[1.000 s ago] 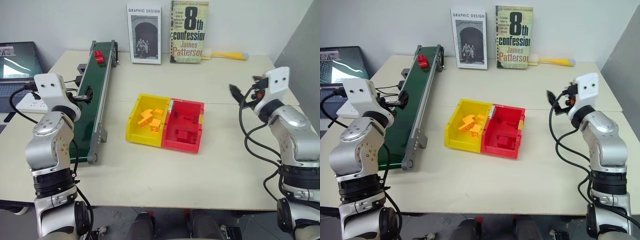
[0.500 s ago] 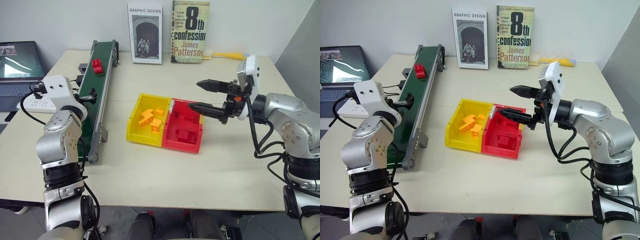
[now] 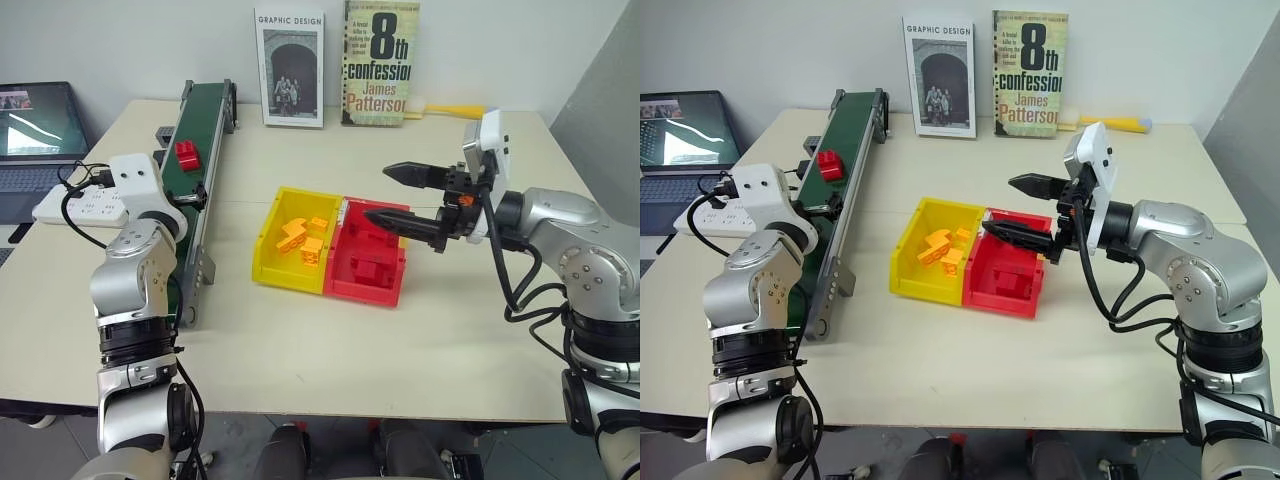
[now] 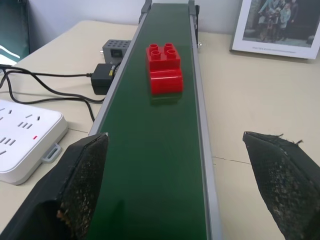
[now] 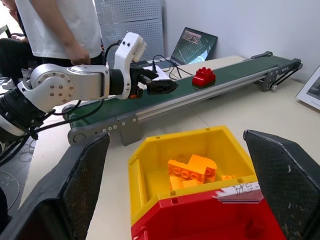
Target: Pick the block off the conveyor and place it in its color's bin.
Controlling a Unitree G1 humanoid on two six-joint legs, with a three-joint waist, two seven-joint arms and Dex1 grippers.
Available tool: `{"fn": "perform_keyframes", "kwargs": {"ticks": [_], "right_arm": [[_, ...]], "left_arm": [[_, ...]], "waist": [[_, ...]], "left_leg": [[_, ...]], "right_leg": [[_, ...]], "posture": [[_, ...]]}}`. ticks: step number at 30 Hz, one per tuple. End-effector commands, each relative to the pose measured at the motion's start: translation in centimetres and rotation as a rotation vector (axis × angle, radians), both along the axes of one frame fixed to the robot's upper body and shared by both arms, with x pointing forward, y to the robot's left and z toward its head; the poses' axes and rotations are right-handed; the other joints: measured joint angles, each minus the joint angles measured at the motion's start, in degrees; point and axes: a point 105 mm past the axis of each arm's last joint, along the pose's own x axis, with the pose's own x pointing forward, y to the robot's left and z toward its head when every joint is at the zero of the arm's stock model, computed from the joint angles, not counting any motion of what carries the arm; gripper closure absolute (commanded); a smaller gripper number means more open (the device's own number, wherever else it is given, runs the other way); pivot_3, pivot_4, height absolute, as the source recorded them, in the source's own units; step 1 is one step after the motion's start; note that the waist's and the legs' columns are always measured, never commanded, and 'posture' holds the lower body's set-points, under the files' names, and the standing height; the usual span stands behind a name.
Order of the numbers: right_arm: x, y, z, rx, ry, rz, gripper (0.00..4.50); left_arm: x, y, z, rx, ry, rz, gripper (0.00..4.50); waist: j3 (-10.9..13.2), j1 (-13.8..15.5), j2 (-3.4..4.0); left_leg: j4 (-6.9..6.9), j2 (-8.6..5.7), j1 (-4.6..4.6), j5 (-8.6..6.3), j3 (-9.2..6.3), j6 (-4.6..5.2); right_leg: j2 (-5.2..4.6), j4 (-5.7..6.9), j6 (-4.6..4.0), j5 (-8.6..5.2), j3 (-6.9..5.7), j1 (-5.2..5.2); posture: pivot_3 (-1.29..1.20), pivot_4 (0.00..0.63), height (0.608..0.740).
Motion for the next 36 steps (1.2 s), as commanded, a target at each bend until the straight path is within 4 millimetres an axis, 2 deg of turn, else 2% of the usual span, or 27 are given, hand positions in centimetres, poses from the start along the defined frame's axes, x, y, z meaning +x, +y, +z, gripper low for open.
{"fn": "perform_keyframes", "kwargs": {"ticks": [1,11,15,18,28,33,36], "right_arm": [[-1.1,0.0,1.0,0.009,-0.043,0.021,0.0],[-1.2,-0.2,0.6,-0.001,-0.027,0.021,0.0],[-1.1,-0.2,0.5,-0.003,-0.026,0.016,0.0],[-1.1,-0.3,0.6,-0.003,-0.028,0.013,0.0],[-0.5,-0.5,0.5,-0.004,-0.038,-0.008,0.0],[-0.2,-0.7,0.6,0.005,-0.047,-0.034,0.0],[-0.1,-1.1,0.5,0.007,-0.048,-0.064,0.0]], "left_arm": [[0.2,0.0,1.5,0.015,-0.054,0.011,0.02],[0.2,1.0,1.0,-0.009,-0.044,0.075,0.02],[0.0,1.0,0.7,-0.11,-0.053,0.067,0.57],[-0.1,0.9,0.5,-0.133,-0.043,0.067,1.18],[-0.5,1.2,0.9,-0.119,-0.041,0.091,2.95],[-0.3,0.7,2.2,-0.114,-0.066,0.073,2.95],[0.7,-1.6,4.2,-0.095,-0.108,-0.054,2.95]], "waist": [[0.0,0.0,0.0],[0.0,0.0,0.0],[0.0,0.0,0.0],[0.0,0.0,0.0],[0.0,0.0,0.0],[0.0,0.0,0.0],[0.0,0.1,-0.02]], "left_leg": [[0.0,0.0,0.0,0.0,0.0,0.0],[0.0,0.0,0.0,0.0,0.0,0.0],[0.0,-0.01,0.0,0.0,0.0,0.0],[0.0,0.0,-0.01,0.0,-0.01,0.0],[0.0,0.0,0.0,0.0,-0.01,0.0],[0.0,-0.01,0.0,0.0,-0.01,0.0],[0.0,-0.01,-0.03,0.0,-0.04,-0.01]], "right_leg": [[0.0,0.0,0.0,0.0,0.0,0.0],[0.0,0.0,0.0,0.0,0.0,0.0],[0.0,0.0,0.0,0.0,0.0,0.0],[-0.01,-0.01,0.0,0.0,-0.01,0.0],[0.0,0.0,0.0,0.0,-0.01,0.0],[0.0,0.0,0.0,0.0,-0.01,0.0],[0.0,-0.01,0.0,0.0,-0.04,0.0]], "posture": [[0.0,0.15,0.74],[0.0,0.15,0.74],[0.0,0.15,0.74],[0.0,0.15,0.74],[0.0,0.15,0.74],[0.0,0.15,0.74],[0.0,0.15,0.74]]}}
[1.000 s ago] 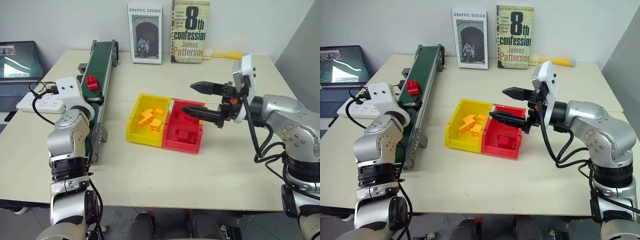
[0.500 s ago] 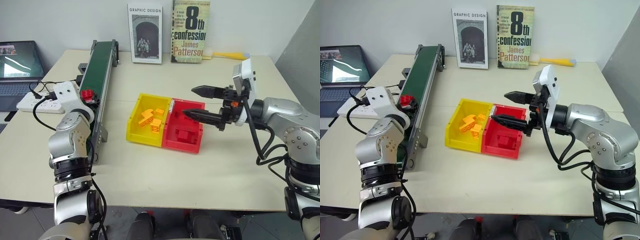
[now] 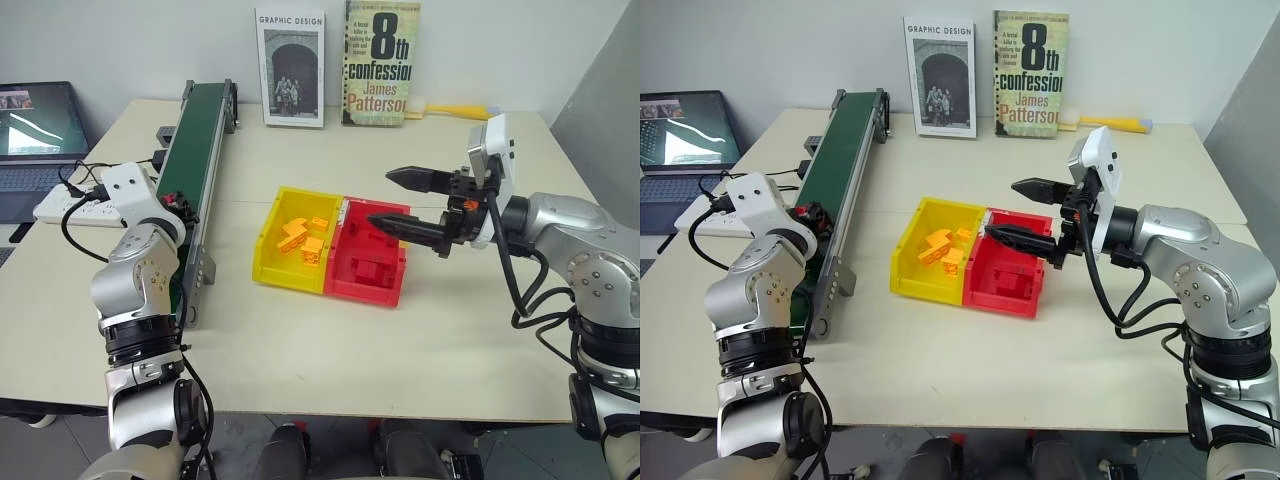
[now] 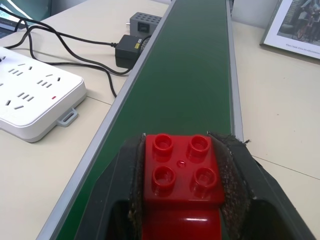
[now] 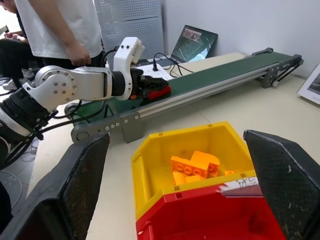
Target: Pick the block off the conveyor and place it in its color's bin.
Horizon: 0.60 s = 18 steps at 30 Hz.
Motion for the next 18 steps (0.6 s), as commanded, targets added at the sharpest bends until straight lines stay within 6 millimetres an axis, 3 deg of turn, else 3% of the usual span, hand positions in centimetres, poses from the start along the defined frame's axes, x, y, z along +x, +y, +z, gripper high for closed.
{"fn": "perform_keyframes", "kwargs": {"ticks": [1,3,6,9,11,14,18], "right_arm": [[-0.1,-0.7,0.9,0.016,-0.055,-0.048,0.0],[-0.1,-1.4,0.7,0.01,-0.063,-0.093,0.0],[-0.2,-2.3,0.0,-0.01,-0.059,-0.144,0.0],[-0.8,-3.4,-1.2,-0.069,-0.053,-0.195,0.0],[-1.3,-4.0,-1.7,-0.1,-0.047,-0.222,0.0],[-2.1,-4.7,-2.4,-0.136,-0.034,-0.251,0.0],[-3.3,-5.3,-3.3,-0.17,-0.013,-0.274,0.0]], "left_arm": [[1.0,-3.3,5.5,0.052,-0.153,-0.171,2.95],[1.8,-6.7,7.1,0.105,-0.18,-0.337,2.95],[2.2,-11.5,7.8,0.172,-0.182,-0.581,2.95],[1.1,-18.0,7.6,0.235,-0.175,-0.925,2.95],[0.0,-21.4,7.1,0.274,-0.169,-1.111,2.95],[-1.2,-24.7,5.6,0.329,-0.142,-1.288,2.95],[-2.2,-27.1,3.2,0.394,-0.081,-1.431,2.95]], "waist": [[0.0,0.1,0.0],[0.0,0.3,-0.01],[0.0,0.6,-0.01],[0.0,0.3,-0.01],[0.0,0.2,-0.01],[0.0,-0.1,0.0],[0.0,-0.3,0.0]], "left_leg": [[0.0,0.0,-0.01,0.0,-0.01,0.0],[0.0,-0.03,-0.05,0.01,-0.06,-0.02],[0.0,-0.14,-0.14,0.03,-0.12,-0.05],[-0.04,-0.18,-0.15,0.03,-0.04,-0.05],[-0.08,-0.18,-0.18,0.03,-0.02,-0.04],[-0.11,-0.17,-0.2,0.03,0.0,-0.04],[-0.14,-0.17,-0.16,0.03,0.08,-0.03]], "right_leg": [[0.0,-0.01,0.0,0.0,-0.02,0.0],[0.0,-0.03,0.0,0.0,-0.08,0.0],[0.02,-0.15,0.0,0.0,-0.2,0.03],[0.04,-0.3,0.0,0.0,-0.12,0.04],[0.04,-0.43,0.0,0.0,-0.11,0.06],[0.06,-0.53,0.0,0.0,-0.1,0.06],[0.17,-0.54,0.0,0.0,0.02,0.07]], "posture": [[0.0,0.15,0.74],[0.0,0.15,0.74],[0.0,0.15,0.74],[0.0,0.15,0.74],[0.0,0.15,0.74],[0.0,0.15,0.74],[0.0,0.15,0.74]]}}
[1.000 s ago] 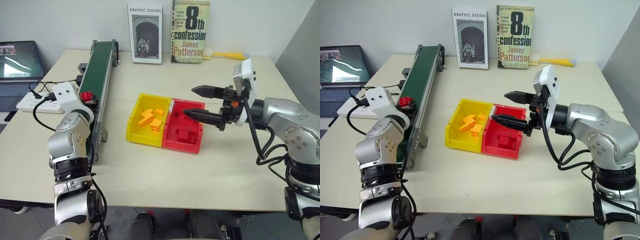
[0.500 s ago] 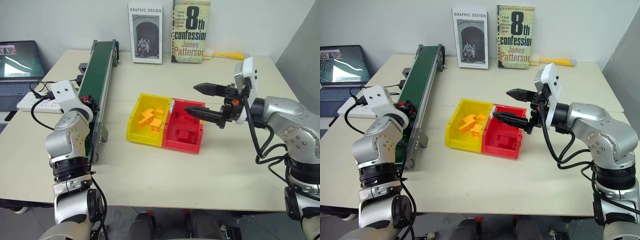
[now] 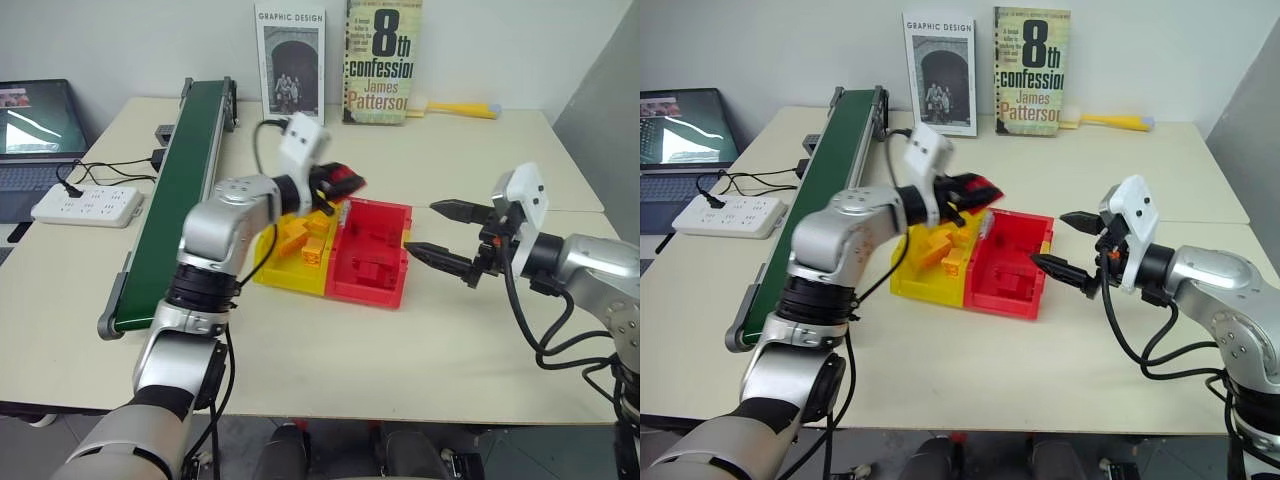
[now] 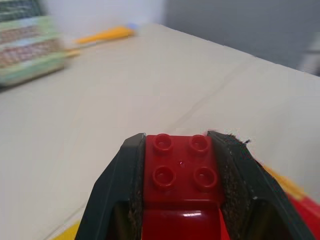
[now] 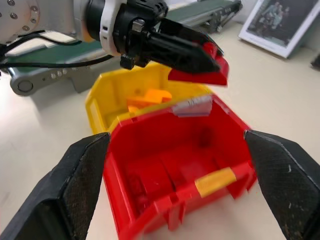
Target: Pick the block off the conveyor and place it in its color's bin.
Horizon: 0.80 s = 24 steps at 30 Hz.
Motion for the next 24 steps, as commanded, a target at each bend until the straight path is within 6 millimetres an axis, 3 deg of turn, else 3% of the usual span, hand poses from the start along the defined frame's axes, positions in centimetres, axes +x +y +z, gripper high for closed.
{"fn": "perform_keyframes", "kwargs": {"ticks": [1,4,5,7,15,17,23,24], "right_arm": [[-1.3,-0.1,0.8,-0.018,-0.045,-0.007,0.0],[-1.4,-0.3,0.8,-0.012,-0.048,-0.028,0.0],[-1.4,-0.3,0.8,-0.01,-0.05,-0.035,0.0],[-1.4,-0.3,0.8,-0.005,-0.052,-0.041,0.0],[-1.0,-0.2,0.8,-0.005,-0.048,-0.036,0.0],[-0.6,-0.2,0.9,-0.007,-0.047,-0.024,0.0],[0.6,-0.6,1.2,-0.024,-0.054,0.001,0.0],[1.1,-0.6,1.3,-0.031,-0.055,0.014,0.0]], "left_arm": [[-0.6,-1.5,-0.6,0.071,-0.039,-0.099,2.95],[-0.8,-1.7,-1.4,0.104,-0.028,-0.135,2.95],[-0.7,-1.7,-1.5,0.105,-0.02,-0.137,2.25],[-0.6,-1.5,-1.4,0.101,-0.021,-0.137,2.04],[-0.8,-0.9,0.3,0.036,-0.028,-0.143,0.35],[-1.1,0.6,0.4,0.037,-0.024,-0.128,0.02],[-2.7,6.1,0.5,0.126,-0.032,-0.06,0.02],[-3.3,8.2,0.7,0.145,-0.027,-0.037,0.02]], "waist": [[0.0,0.0,0.0],[0.0,0.0,0.0],[0.0,0.1,0.0],[0.0,0.2,0.0],[0.0,0.3,0.0],[0.0,0.1,0.01],[0.0,-0.7,0.02],[0.0,-0.7,0.02]], "left_leg": [[0.01,0.0,0.01,0.0,0.02,0.0],[0.03,-0.02,0.05,-0.08,0.01,0.2],[0.05,-0.01,0.05,-0.08,0.01,0.2],[0.06,-0.01,0.05,-0.08,-0.02,0.23],[0.06,0.04,0.02,-0.06,-0.05,0.22],[0.06,0.03,0.03,-0.07,-0.04,0.22],[0.02,0.14,0.1,-0.03,-0.02,0.16],[0.03,0.14,0.09,-0.03,-0.04,0.16]], "right_leg": [[0.04,0.01,0.0,0.0,0.03,0.0],[0.09,0.08,0.0,0.0,0.08,0.02],[0.09,0.11,0.0,0.0,0.08,0.02],[0.09,0.11,0.0,0.0,0.07,0.03],[0.08,0.1,0.0,0.0,0.06,0.03],[0.08,0.11,0.0,0.0,0.06,0.03],[0.14,0.14,0.0,0.0,0.1,0.02],[0.13,0.14,0.0,0.0,0.08,0.02]], "posture": [[0.0,0.15,0.74],[0.0,0.15,0.74],[0.0,0.15,0.74],[0.0,0.15,0.74],[0.0,0.15,0.74],[0.0,0.15,0.74],[0.0,0.15,0.74],[0.0,0.15,0.74]]}}
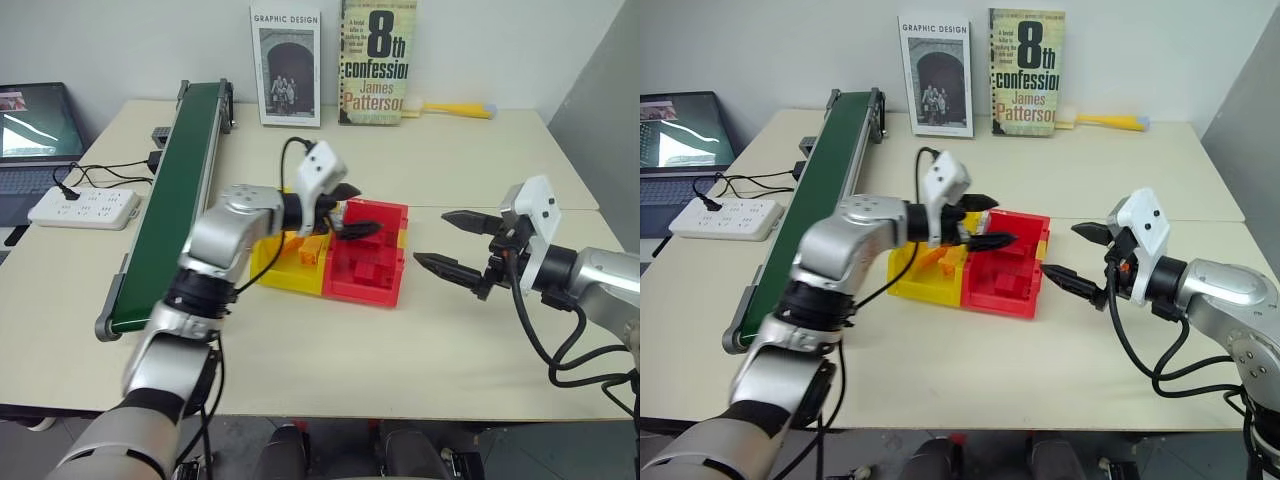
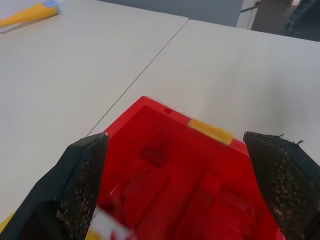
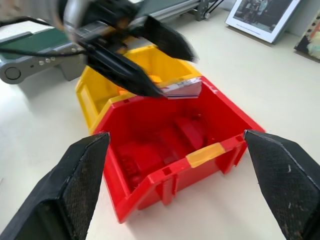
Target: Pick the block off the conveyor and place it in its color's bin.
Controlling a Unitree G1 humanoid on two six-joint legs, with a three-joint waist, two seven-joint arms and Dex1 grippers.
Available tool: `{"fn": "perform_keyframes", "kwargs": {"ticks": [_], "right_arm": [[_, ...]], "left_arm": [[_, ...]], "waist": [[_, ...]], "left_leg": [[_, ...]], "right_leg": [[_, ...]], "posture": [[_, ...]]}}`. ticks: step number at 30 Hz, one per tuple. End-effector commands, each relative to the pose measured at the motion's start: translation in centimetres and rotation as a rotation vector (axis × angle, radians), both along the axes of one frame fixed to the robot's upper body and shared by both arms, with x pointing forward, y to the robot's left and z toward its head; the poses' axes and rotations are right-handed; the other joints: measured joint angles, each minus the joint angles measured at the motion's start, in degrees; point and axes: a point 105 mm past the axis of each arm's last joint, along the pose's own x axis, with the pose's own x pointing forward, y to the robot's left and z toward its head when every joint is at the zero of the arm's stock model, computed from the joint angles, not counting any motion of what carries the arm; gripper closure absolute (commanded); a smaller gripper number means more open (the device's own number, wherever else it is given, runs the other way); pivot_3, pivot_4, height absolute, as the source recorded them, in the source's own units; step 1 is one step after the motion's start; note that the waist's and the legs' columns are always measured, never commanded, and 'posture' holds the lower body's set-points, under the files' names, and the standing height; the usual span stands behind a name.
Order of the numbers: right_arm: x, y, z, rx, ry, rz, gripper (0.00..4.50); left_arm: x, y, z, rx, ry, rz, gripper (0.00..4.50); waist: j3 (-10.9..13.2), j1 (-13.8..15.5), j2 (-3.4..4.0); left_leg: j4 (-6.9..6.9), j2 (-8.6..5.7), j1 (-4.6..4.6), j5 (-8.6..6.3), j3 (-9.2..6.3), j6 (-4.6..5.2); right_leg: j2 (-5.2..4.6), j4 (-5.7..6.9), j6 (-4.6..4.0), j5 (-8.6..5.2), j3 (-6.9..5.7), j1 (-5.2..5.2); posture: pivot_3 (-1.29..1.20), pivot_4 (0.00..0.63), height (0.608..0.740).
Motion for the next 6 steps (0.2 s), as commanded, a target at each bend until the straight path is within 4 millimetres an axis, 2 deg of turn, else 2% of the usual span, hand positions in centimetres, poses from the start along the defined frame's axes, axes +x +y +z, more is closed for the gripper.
{"fn": "perform_keyframes", "kwargs": {"ticks": [1,3,6], "right_arm": [[0.8,0.0,1.1,-0.026,-0.056,0.048,0.0],[1.2,0.1,1.0,-0.028,-0.051,0.068,0.0],[1.2,0.5,0.7,-0.025,-0.037,0.101,0.0]], "left_arm": [[-2.2,4.1,2.1,0.025,-0.047,0.017,0.02],[-3.1,6.6,2.5,0.04,-0.036,0.063,0.02],[-4.1,8.4,2.4,0.069,-0.033,0.096,0.02]], "waist": [[0.0,-0.2,0.02],[0.0,-0.4,0.01],[0.0,-0.4,0.01]], "left_leg": [[0.02,-0.01,-0.02,-0.01,-0.03,0.01],[0.0,0.01,0.01,0.0,0.04,0.0],[0.0,0.01,-0.01,-0.05,-0.01,0.08]], "right_leg": [[-0.01,0.0,0.0,0.0,-0.04,0.0],[-0.03,0.0,0.0,0.0,0.03,-0.01],[-0.05,-0.01,0.0,0.0,-0.03,-0.01]], "posture": [[0.0,0.15,0.74],[0.0,0.15,0.74],[0.0,0.15,0.74]]}}
